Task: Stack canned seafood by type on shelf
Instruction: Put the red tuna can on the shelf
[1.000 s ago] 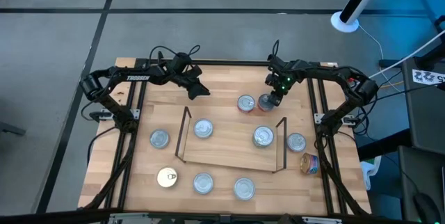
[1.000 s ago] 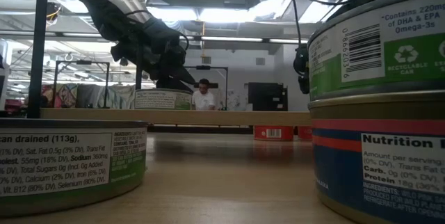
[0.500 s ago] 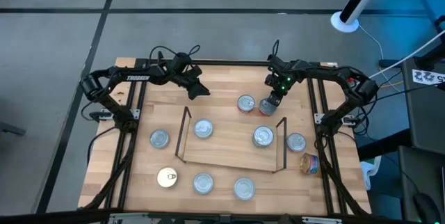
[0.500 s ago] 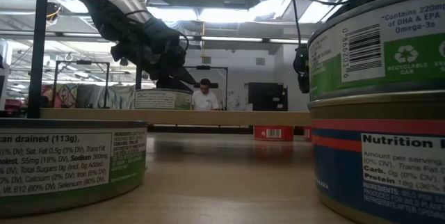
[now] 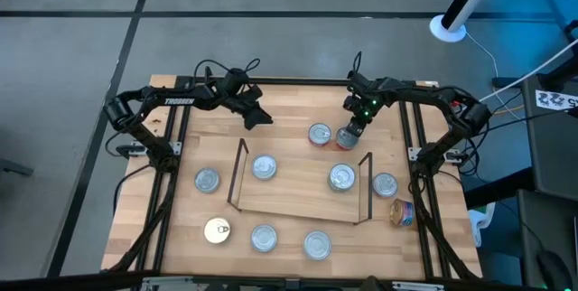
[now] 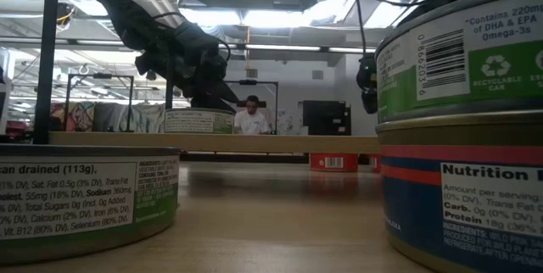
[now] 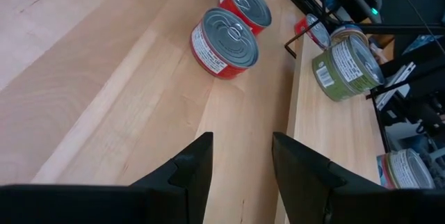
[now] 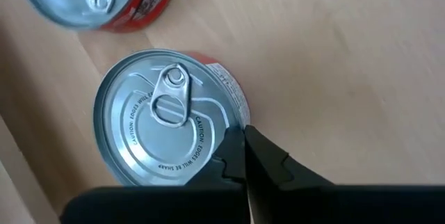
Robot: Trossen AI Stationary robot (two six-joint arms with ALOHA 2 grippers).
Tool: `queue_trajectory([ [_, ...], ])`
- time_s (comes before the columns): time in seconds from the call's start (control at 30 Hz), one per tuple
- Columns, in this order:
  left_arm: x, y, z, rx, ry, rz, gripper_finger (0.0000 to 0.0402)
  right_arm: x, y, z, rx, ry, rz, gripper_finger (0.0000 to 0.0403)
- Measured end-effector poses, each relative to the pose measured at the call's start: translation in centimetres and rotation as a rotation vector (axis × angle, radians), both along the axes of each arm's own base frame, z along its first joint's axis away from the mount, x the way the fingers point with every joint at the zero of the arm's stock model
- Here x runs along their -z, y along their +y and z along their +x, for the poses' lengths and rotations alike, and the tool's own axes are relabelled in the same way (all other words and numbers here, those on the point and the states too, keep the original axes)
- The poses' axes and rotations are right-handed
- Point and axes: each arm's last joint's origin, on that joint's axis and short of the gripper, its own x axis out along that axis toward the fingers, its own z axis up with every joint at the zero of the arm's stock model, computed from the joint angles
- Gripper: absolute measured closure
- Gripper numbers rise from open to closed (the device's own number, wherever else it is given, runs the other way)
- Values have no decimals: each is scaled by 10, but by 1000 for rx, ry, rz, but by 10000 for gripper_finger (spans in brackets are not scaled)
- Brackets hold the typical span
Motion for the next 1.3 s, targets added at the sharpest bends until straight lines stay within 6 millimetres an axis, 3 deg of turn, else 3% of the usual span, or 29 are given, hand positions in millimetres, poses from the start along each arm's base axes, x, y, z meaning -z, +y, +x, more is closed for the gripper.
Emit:
queue_trajectory([
  [0.43, 0, 0, 0, 1, 0, 1, 259, -18, -9, 10, 78, -47, -15, 403],
  [1.3, 0, 0, 0, 2, 0, 3, 259, -17, -12, 8, 105, 37, -113, 403],
])
